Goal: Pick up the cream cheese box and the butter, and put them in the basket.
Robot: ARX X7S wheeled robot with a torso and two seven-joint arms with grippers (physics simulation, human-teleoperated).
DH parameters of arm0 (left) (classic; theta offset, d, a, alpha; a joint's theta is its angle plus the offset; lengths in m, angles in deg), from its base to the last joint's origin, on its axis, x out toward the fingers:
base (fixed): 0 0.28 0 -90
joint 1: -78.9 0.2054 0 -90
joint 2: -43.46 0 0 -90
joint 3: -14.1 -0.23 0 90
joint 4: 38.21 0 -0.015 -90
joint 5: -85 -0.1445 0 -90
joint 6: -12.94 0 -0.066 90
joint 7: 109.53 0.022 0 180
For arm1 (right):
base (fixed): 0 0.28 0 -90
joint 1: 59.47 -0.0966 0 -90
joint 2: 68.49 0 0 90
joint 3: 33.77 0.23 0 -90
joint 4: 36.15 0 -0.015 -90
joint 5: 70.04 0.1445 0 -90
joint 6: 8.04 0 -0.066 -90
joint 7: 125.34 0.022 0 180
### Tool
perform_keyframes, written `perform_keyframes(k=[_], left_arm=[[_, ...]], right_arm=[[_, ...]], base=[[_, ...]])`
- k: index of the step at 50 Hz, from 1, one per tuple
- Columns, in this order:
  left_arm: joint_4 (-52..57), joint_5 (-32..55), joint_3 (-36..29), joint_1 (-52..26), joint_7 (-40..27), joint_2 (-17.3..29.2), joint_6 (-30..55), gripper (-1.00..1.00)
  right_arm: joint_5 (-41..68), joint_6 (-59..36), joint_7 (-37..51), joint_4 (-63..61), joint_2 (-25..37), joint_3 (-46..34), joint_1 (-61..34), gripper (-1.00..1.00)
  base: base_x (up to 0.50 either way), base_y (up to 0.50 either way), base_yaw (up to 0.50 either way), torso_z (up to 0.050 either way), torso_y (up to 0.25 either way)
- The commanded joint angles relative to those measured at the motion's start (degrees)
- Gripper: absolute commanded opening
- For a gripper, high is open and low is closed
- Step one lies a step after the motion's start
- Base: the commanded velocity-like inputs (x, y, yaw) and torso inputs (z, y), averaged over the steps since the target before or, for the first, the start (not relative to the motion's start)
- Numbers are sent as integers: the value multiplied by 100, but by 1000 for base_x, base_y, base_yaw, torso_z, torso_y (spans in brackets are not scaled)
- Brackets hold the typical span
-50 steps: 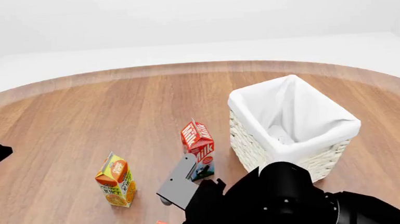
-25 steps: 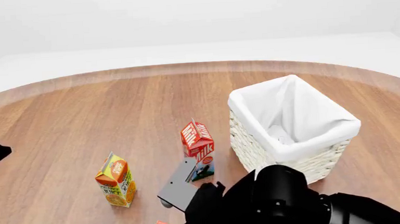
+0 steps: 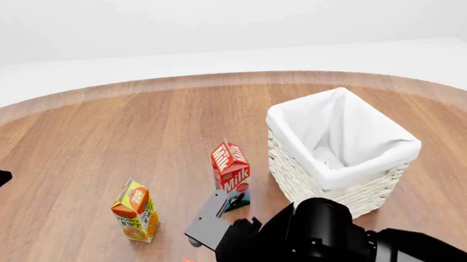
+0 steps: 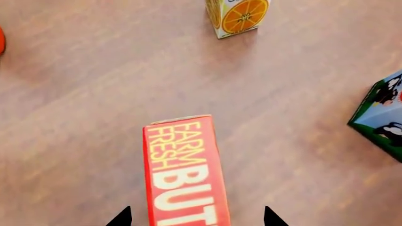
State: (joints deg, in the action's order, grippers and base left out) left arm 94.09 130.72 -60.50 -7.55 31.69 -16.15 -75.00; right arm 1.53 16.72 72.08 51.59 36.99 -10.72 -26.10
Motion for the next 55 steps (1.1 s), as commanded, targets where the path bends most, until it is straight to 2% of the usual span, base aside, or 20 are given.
perform_keyframes(k=[1,55], left_arm=[[13,21,12,-5,-21,20,5,100],[7,22,12,33,-30,37,-36,100]], right_arm=[[-143,109,-178,177,-56,-131,32,100],[-538,544,-620,641,-167,-493,217,100]], base=[[0,0,0,0,0],[0,0,0,0,0]])
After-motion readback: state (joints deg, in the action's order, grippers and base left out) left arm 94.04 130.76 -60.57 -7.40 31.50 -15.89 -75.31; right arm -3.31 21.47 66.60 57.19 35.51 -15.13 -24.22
